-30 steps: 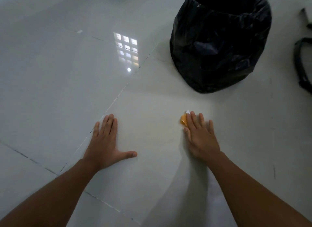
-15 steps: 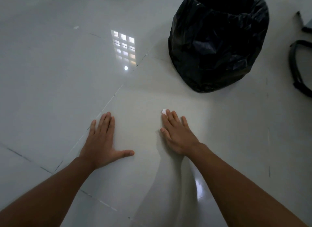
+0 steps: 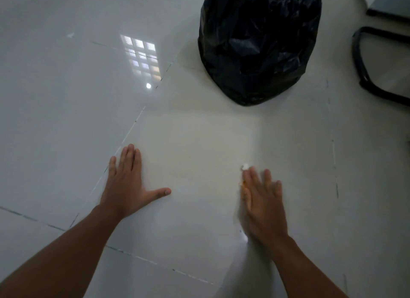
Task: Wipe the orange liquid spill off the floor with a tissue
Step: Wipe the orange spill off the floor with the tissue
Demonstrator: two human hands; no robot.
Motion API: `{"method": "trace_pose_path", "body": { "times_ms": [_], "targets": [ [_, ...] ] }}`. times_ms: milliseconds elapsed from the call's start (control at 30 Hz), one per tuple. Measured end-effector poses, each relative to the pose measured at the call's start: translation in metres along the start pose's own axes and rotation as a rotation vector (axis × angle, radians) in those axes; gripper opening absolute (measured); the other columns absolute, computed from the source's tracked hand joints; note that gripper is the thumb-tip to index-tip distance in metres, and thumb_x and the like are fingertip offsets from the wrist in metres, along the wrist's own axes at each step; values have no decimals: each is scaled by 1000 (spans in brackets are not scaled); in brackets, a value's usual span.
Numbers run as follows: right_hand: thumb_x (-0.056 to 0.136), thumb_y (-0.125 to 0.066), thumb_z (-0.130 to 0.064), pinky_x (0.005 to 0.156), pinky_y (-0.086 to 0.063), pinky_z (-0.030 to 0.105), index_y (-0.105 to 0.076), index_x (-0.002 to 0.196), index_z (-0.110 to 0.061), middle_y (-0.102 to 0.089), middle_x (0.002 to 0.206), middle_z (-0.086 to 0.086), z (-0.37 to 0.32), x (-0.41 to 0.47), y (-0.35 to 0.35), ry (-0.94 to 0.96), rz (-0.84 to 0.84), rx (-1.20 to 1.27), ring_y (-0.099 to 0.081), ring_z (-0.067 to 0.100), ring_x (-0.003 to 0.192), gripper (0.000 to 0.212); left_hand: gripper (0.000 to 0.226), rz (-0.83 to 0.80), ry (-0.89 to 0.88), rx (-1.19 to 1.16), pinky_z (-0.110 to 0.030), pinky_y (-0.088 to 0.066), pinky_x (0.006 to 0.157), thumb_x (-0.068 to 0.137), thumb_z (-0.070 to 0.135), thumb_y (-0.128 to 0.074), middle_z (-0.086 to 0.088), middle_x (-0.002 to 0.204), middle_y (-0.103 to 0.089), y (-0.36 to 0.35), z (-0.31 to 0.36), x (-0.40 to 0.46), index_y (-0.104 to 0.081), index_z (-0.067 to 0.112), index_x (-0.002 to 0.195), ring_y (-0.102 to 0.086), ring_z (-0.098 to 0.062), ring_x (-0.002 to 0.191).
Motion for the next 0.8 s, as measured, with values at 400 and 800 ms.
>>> {"method": "trace_pose_path", "body": {
  "times_ms": [400, 800],
  "targets": [
    [105, -21, -32, 120, 3, 52, -7, 157, -15, -10, 165, 4, 11, 111, 20, -120, 31, 71, 1, 27, 152, 56, 145, 7, -25, 13, -57, -7, 123, 57, 104, -26, -22, 165, -9, -2, -3, 1, -15, -3, 154, -3, -29, 154],
    [105, -23, -34, 120, 2, 52, -5, 158, -20, -6, 166, -3, -96, 128, -1, 504, -150, -18, 0, 20, 152, 57, 142, -52, -76, 66, -61, -6, 121, 61, 103, -30, -23, 165, -2, -1, -4, -1, -9, -2, 155, 4, -31, 154]
  ]
}}
Point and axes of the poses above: each hand's wrist, its own x-axis towards the middle knuckle, its own y-axis out of the back of the hand, z = x × y, the point moved 2 cm from there along x, towards the middle knuckle
